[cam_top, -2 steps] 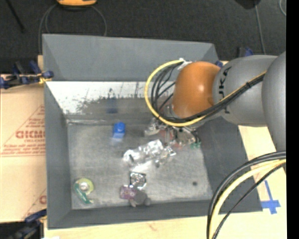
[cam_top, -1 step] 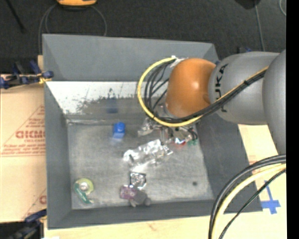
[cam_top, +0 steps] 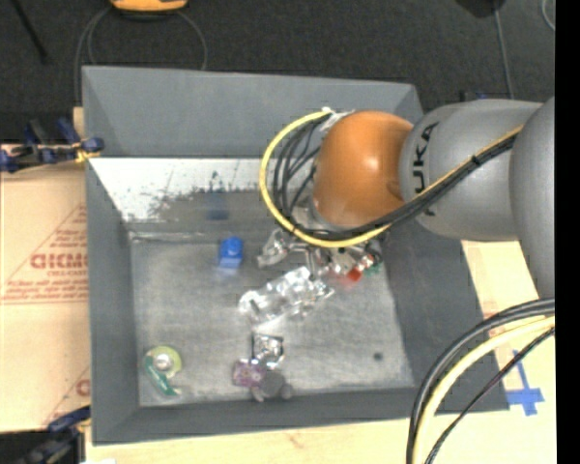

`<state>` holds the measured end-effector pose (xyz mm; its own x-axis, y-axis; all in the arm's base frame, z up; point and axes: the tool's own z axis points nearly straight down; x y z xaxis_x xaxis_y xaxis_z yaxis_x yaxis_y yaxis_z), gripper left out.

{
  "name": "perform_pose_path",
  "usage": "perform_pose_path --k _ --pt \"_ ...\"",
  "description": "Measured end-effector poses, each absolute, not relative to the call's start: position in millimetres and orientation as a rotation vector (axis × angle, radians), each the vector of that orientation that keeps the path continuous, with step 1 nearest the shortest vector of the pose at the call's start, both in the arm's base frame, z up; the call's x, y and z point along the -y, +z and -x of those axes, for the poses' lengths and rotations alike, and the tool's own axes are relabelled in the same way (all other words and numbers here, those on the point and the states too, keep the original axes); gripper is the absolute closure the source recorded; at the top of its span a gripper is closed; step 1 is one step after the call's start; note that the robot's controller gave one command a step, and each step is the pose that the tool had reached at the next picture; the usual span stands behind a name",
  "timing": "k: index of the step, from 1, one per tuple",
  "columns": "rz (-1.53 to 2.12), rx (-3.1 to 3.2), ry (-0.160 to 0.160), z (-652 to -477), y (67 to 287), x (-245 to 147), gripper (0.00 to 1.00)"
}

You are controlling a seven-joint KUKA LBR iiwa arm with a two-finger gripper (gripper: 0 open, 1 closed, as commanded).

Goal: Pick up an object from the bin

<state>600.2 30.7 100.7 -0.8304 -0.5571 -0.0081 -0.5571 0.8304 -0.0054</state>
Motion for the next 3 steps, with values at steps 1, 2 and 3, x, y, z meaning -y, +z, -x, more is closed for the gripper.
perform_pose_path --k 1,2,3 --pt "1.051 -2.957 0.001 -604.8 77.1 -24.3 0.0" --pt "1.393 -2.782 -0.016 -560.3 78.9 -30.5 0.0" --pt "1.395 -2.791 -0.017 -559.9 80.5 -28.7 1.0"
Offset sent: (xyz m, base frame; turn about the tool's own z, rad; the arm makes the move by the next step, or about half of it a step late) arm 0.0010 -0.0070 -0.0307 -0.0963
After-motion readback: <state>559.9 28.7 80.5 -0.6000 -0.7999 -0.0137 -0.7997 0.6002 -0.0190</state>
